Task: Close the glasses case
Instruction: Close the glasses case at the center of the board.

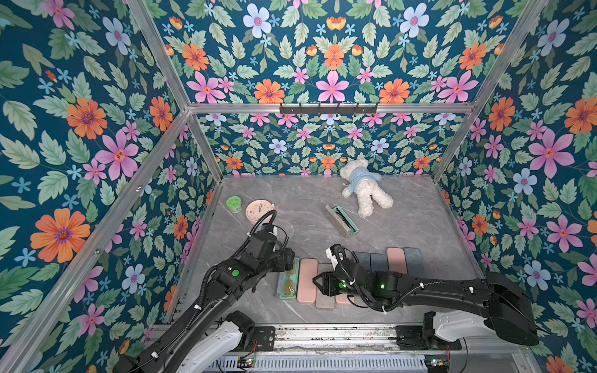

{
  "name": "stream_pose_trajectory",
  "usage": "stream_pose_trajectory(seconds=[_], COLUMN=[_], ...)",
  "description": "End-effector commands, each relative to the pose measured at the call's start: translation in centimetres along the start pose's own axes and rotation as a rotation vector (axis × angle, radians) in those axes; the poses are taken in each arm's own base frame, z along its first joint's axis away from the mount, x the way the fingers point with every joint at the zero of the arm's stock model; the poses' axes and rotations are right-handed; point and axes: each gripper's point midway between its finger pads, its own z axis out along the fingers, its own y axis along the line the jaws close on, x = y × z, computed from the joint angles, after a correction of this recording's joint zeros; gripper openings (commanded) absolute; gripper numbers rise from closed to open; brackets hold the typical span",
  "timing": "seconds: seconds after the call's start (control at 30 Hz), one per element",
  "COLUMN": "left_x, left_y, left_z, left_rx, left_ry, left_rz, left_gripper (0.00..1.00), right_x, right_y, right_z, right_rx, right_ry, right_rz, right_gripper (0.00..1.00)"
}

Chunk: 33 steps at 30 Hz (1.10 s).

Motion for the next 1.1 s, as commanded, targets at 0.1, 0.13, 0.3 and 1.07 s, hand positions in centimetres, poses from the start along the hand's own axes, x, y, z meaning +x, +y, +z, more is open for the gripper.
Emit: stream_pose_trajectory(seconds=[0.1, 0.13, 0.3, 1.07], left_x=[0.4, 0.6, 1.4, 2.0], left_y=[-0.5, -0.4, 0.1, 3.9], left_z=[1.1, 1.4, 2.3, 3.7], left_rx=[0.052, 0.049, 0.038, -0.173], left_ry=[0.032, 0.038, 0.058, 0.060], left_rz=[0.001, -0.009, -0.042, -0.107], left_gripper=[0.87, 0.87, 0.85, 0.59], right_x=[0.0, -0.1, -0.1, 0.2], right_y=[-0.6, -0.6, -0.1, -0.1], right_z=[0.6, 0.8, 2.0, 4.9], right_rx=[0.016, 0.011, 0.003, 0.013], right_ry=[0.033, 0.038, 0.073, 0.158], right_rz=[-0.022, -0.021, -0.042, -0.053], right_gripper=[0.53, 0.52, 0.53, 0.52])
